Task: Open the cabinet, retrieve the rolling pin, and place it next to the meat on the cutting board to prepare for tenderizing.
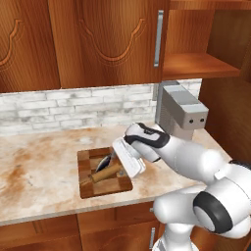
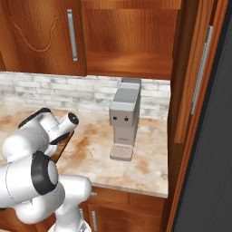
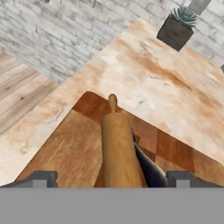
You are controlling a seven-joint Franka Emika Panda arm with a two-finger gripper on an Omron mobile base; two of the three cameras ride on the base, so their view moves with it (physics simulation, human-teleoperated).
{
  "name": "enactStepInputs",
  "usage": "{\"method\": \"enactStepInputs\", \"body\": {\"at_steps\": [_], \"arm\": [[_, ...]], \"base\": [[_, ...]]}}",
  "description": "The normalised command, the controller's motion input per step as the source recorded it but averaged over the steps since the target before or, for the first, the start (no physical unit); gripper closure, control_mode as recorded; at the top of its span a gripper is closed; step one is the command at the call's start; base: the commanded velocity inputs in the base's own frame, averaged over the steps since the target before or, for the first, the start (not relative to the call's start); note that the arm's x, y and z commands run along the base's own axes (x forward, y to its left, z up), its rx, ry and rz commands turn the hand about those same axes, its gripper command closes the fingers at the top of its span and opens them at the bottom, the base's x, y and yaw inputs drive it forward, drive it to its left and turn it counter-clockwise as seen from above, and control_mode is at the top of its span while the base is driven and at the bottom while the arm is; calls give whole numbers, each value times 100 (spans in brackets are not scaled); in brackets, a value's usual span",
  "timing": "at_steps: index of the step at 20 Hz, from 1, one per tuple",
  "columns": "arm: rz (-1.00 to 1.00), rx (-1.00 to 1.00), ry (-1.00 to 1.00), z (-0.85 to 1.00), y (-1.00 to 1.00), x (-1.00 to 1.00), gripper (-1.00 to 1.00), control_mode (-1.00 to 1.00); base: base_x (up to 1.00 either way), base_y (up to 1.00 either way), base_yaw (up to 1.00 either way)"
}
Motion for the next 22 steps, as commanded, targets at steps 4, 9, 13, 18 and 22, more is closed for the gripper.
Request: {"method": "enactStepInputs", "body": {"at_steps": [4, 9, 13, 18, 22], "arm": [[0, 3, -3, 42, 0, -19, -100, -100], [0, 4, -1, 41, 0, -31, -100, -100], [0, 4, 0, 53, 0, -30, -100, -100], [0, 2, 0, 60, 1, -41, -100, -100], [0, 0, -4, 57, 7, -65, -100, -100]], "base": [[0, 0, 0], [0, 0, 0], [0, 0, 0], [0, 0, 0], [0, 0, 0]]}}
